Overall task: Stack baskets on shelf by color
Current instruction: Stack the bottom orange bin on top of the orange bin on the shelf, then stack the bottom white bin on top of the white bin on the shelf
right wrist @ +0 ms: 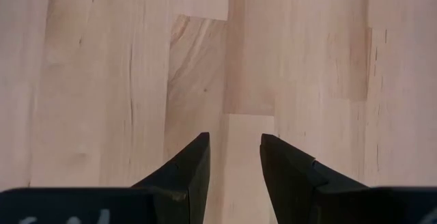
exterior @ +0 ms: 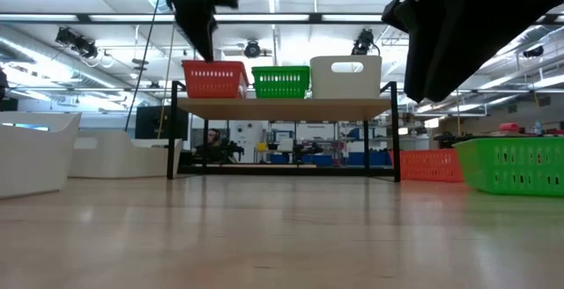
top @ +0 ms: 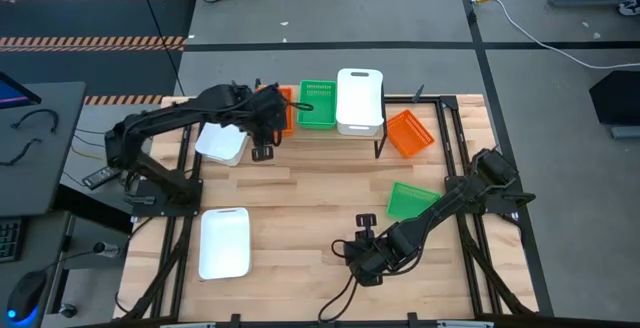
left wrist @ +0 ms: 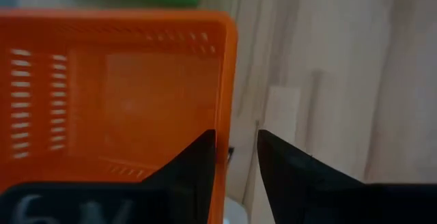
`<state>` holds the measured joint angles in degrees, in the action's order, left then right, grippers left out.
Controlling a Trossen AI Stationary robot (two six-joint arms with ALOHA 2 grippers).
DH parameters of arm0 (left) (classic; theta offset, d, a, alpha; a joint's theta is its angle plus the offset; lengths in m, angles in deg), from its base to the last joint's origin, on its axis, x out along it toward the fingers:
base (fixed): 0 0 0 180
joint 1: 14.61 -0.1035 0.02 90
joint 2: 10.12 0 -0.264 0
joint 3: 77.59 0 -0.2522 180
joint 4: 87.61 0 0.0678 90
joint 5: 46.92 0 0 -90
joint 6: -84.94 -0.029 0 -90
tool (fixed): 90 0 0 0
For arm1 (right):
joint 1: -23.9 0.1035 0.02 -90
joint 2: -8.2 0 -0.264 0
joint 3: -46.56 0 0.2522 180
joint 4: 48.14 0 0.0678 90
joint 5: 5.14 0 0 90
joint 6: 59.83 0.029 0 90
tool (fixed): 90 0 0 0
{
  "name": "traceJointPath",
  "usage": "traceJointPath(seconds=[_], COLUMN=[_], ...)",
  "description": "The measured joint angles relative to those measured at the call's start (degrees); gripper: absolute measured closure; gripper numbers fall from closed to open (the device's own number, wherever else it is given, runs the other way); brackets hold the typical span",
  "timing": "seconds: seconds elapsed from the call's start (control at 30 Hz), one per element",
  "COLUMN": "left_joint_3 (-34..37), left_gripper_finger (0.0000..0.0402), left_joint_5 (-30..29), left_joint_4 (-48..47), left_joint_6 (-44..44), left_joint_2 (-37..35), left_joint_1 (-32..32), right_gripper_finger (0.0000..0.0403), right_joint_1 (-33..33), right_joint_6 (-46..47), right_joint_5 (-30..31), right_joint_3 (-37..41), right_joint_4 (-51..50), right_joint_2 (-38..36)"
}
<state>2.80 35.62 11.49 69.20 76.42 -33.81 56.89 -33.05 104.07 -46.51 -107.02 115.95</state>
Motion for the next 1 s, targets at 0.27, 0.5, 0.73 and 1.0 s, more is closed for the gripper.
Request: traceJointPath(seconds=[0.27,0.5,0.73,1.0], left_joint_3=[0.0,-0.1,0.0,3.6], left_gripper_finger=[0.0265,0.0242,0.0255,0.0277], left_joint_5=[-0.3,-0.4,-2.2,-12.7], left_joint_4=[3.7,7.5,17.0,29.8], left_joint_6=[3.5,9.7,15.2,15.9], left_joint_2=[-8.1,-14.7,-17.2,-17.4], left_joint_1=[5.6,11.2,18.6,30.0], right_gripper_finger=[0.0268,0.0268,0.0268,0.0268], right_joint_1=[-1.4,-2.2,-3.3,-2.2], right_joint_6=[0.2,2.3,7.3,14.9], right_joint_5=[-2.6,-4.5,-3.2,-2.0], right_joint_3=[0.0,-0.7,-2.7,-2.9], right_joint_4=[0.0,-3.6,-11.5,-22.2], right_joint_2=[-0.1,-0.1,-0.1,-0.1])
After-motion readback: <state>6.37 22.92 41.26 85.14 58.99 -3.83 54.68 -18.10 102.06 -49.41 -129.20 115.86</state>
